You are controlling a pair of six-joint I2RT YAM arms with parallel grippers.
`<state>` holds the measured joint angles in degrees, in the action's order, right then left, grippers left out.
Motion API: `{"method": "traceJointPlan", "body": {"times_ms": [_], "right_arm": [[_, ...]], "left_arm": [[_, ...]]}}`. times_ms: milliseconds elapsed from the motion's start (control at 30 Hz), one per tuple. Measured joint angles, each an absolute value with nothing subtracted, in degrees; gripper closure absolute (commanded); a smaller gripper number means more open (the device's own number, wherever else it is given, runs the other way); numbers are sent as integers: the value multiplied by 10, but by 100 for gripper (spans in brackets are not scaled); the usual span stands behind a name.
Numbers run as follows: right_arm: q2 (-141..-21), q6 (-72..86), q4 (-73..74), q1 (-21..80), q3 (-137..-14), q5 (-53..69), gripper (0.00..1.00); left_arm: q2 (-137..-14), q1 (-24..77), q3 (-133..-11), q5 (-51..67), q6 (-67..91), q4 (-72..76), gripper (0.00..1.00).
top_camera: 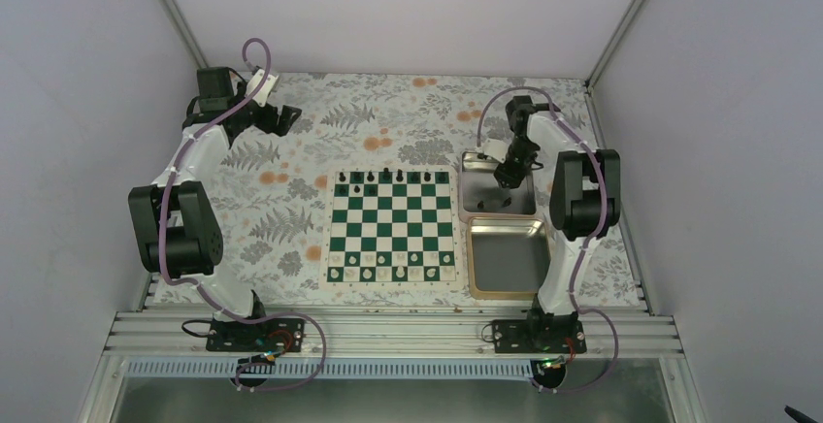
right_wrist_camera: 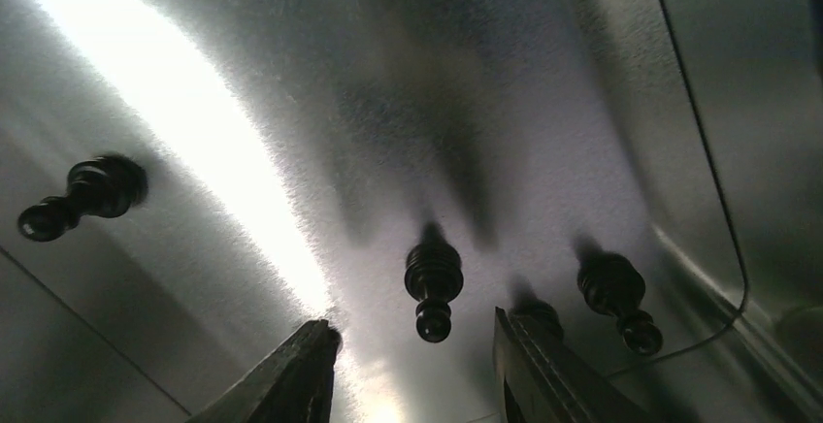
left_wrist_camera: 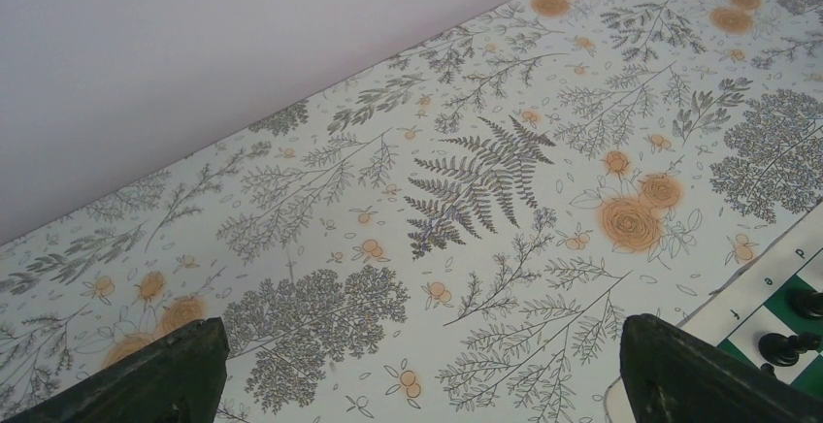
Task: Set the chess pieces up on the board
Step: Pick up the chess piece from the storage box, then place the chess piece on the chessboard.
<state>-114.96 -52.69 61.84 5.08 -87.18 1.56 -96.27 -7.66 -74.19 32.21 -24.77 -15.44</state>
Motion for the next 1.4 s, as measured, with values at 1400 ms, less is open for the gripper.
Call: {"method": "traceJointPlan", "body": {"times_ms": [1400], "right_arm": [[-1173,-501,712,315,-1151,-42,93]], "left_arm": [[-963,-77,-742,336,-248,-155,0]]}}
